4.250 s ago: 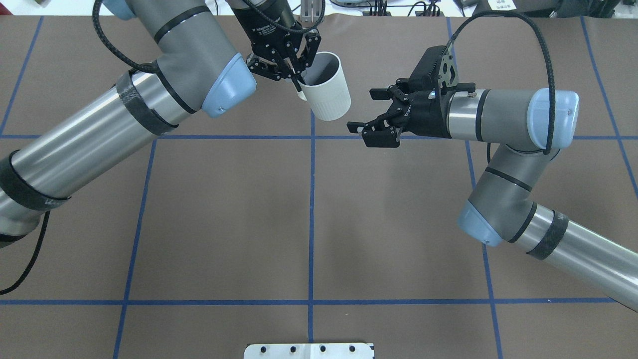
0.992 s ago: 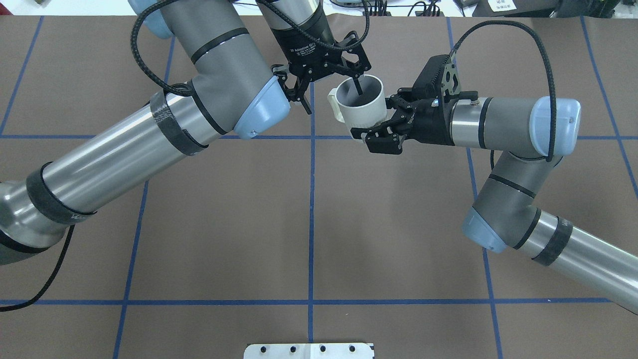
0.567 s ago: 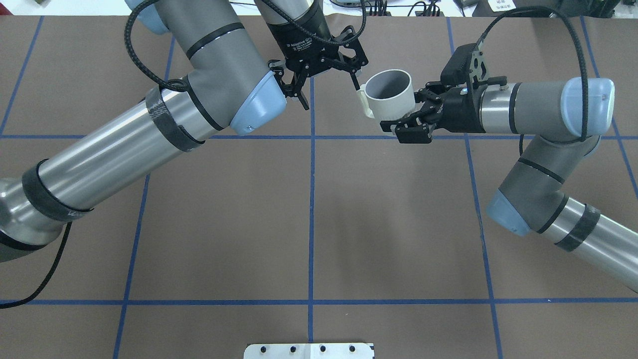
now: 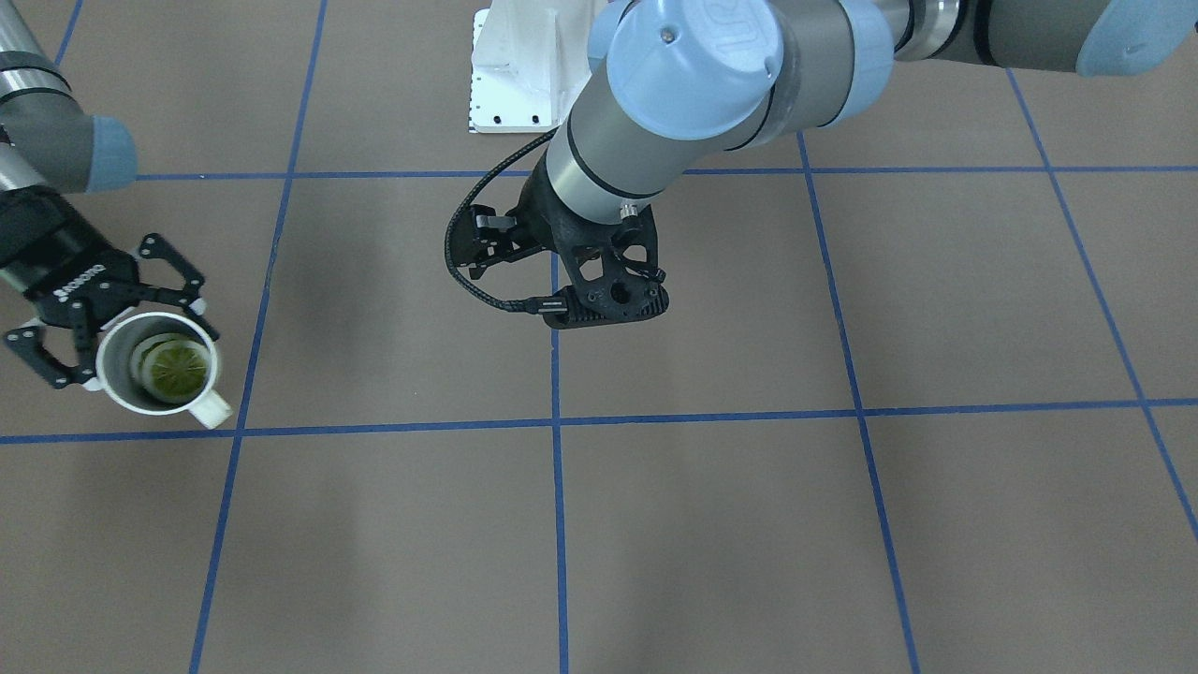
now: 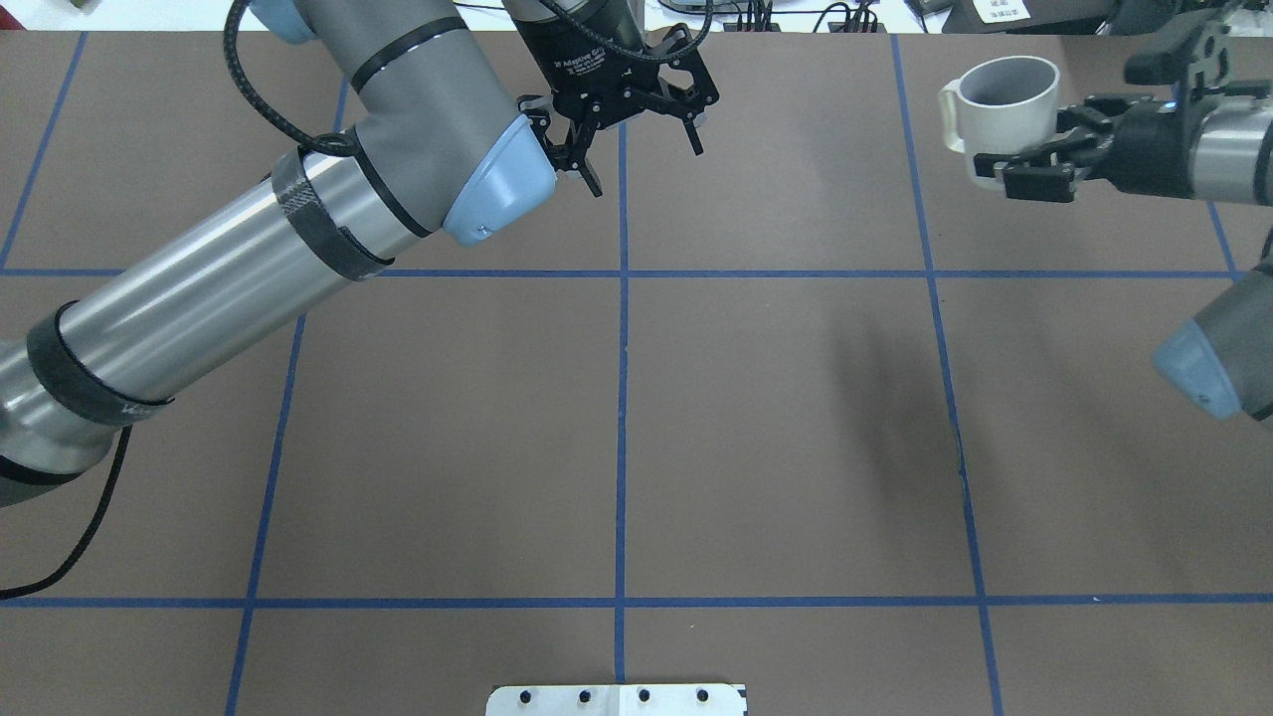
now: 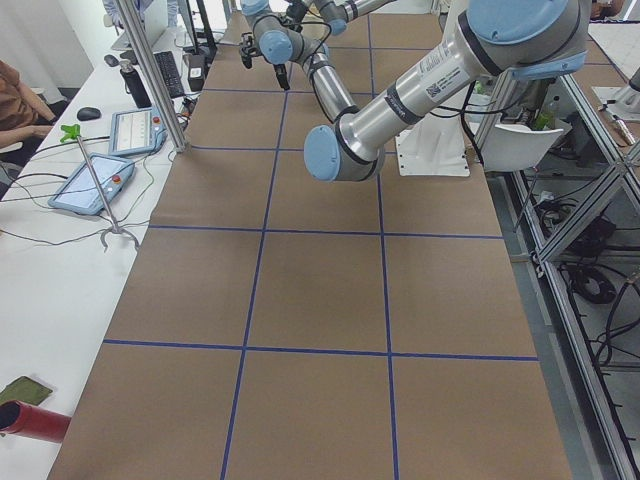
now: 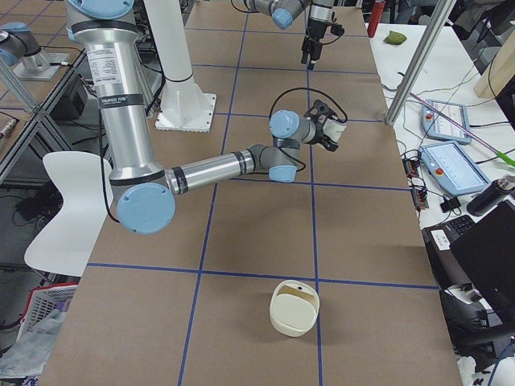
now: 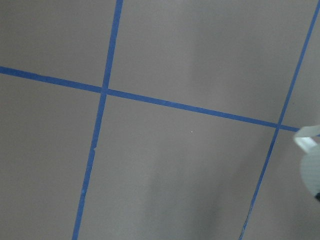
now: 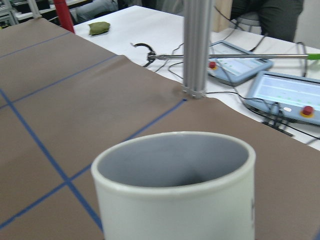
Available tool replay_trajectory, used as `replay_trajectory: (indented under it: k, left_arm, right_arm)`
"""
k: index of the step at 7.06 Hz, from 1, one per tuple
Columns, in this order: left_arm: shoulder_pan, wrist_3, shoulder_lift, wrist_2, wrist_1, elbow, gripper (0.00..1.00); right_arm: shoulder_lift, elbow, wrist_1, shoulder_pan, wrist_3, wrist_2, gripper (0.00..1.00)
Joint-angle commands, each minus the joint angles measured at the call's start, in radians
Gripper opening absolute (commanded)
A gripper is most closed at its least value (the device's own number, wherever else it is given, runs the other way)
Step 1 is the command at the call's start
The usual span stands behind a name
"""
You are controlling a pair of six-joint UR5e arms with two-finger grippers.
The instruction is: Left arm hands cup to right arm to dump lemon
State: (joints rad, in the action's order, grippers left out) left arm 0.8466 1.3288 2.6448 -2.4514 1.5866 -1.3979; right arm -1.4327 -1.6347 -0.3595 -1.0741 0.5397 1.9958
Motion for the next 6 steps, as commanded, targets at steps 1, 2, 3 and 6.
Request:
replay_trajectory:
  k: [1,2,3,6]
  left_arm:
    - [0.005,0.001,0.000,0.000,-0.003,-0.006,1.00]
    - [0.009,0.001,0.000,-0.001,-0.003,-0.009,1.00]
    - [0.015,0.001,0.000,-0.001,-0.005,-0.010,1.00]
    - [0.037,0.001,-0.009,-0.001,-0.005,-0.015,1.00]
  right_arm:
    - [-0.130,-0.010,0.010,-0.090,-0.003,-0.134,0.11]
    - [-0.205,-0.016,0.043,-0.089,0.000,-0.264,0.04]
    - [-0.259,-0.002,0.098,-0.090,0.000,-0.325,0.01]
    - [-0.311,0.004,0.160,-0.107,0.084,-0.410,0.05]
